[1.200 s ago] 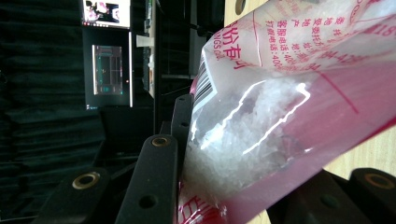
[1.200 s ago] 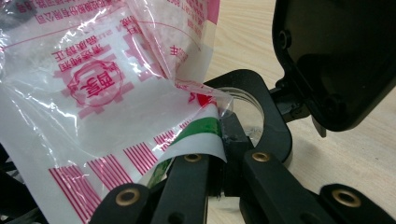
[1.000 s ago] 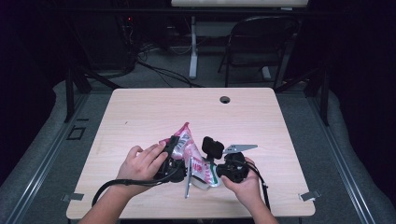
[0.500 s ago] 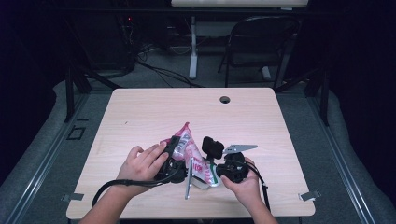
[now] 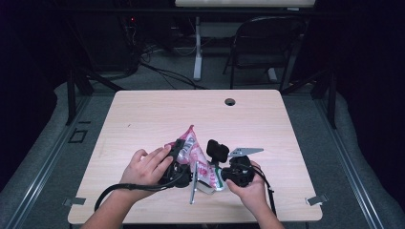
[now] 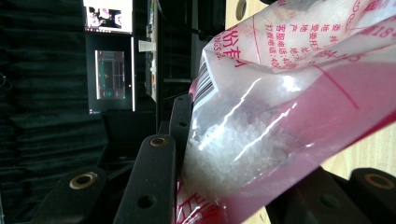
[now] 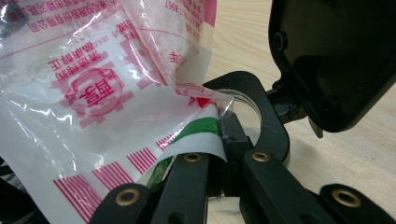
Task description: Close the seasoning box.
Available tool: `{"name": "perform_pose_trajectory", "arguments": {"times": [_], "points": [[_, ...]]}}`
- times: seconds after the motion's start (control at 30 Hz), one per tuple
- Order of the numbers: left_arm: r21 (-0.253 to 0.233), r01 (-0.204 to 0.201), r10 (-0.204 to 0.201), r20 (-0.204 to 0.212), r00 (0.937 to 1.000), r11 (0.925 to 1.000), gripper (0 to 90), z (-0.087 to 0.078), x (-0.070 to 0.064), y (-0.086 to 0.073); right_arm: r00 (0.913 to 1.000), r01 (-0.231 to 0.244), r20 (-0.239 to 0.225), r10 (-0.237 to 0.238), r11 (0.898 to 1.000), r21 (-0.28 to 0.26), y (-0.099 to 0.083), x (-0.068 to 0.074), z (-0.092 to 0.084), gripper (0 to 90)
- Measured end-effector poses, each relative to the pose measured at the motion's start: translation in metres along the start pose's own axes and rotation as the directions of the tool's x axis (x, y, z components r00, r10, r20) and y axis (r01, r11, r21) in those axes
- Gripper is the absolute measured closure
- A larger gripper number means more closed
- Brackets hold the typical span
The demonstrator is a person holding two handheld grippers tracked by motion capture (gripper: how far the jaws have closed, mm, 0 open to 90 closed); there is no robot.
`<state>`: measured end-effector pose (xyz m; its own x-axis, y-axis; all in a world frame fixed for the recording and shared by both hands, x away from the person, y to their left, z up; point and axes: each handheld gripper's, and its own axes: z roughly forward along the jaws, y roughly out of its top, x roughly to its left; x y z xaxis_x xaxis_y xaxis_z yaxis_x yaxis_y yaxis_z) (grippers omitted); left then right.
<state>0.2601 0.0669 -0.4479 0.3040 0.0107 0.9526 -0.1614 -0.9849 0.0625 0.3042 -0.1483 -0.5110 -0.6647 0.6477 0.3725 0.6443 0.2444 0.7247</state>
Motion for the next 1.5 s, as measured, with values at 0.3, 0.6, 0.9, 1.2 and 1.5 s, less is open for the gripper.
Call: {"name": "perform_pose_trajectory", "arguments": {"times": [0.3, 0.6, 0.9, 1.2, 1.5], "points": [[0.001, -0.002, 0.002, 0.009, 1.0000, 1.0000, 72.5, 0.0002, -0.0001, -0.0002, 1.0000, 0.001, 0.007, -0.001, 1.000, -0.002, -0.0002, 0.0005, 0.0000, 89.9], [-0.010, -0.006, 0.006, -0.003, 1.0000, 0.9999, 72.5, -0.0011, 0.0015, 0.0028, 1.0000, 0.003, 0.007, -0.003, 1.000, -0.007, 0.0001, 0.0003, -0.0009, 89.9], [-0.006, -0.006, 0.006, 0.005, 1.0000, 1.0000, 72.4, -0.0020, 0.0021, 0.0040, 1.0000, 0.001, 0.003, -0.001, 1.000, -0.010, 0.0002, 0.0002, -0.0013, 89.9], [-0.013, -0.016, 0.017, 0.002, 0.9999, 0.9998, 72.3, -0.0026, 0.0032, 0.0062, 1.0000, 0.002, 0.004, -0.001, 1.000, -0.011, 0.0002, 0.0003, -0.0013, 89.9], [-0.015, -0.018, 0.018, 0.004, 0.9998, 0.9997, 72.3, -0.0033, 0.0033, 0.0065, 1.0000, 0.002, 0.004, -0.002, 1.000, -0.008, 0.0000, 0.0009, -0.0012, 89.8]]}}
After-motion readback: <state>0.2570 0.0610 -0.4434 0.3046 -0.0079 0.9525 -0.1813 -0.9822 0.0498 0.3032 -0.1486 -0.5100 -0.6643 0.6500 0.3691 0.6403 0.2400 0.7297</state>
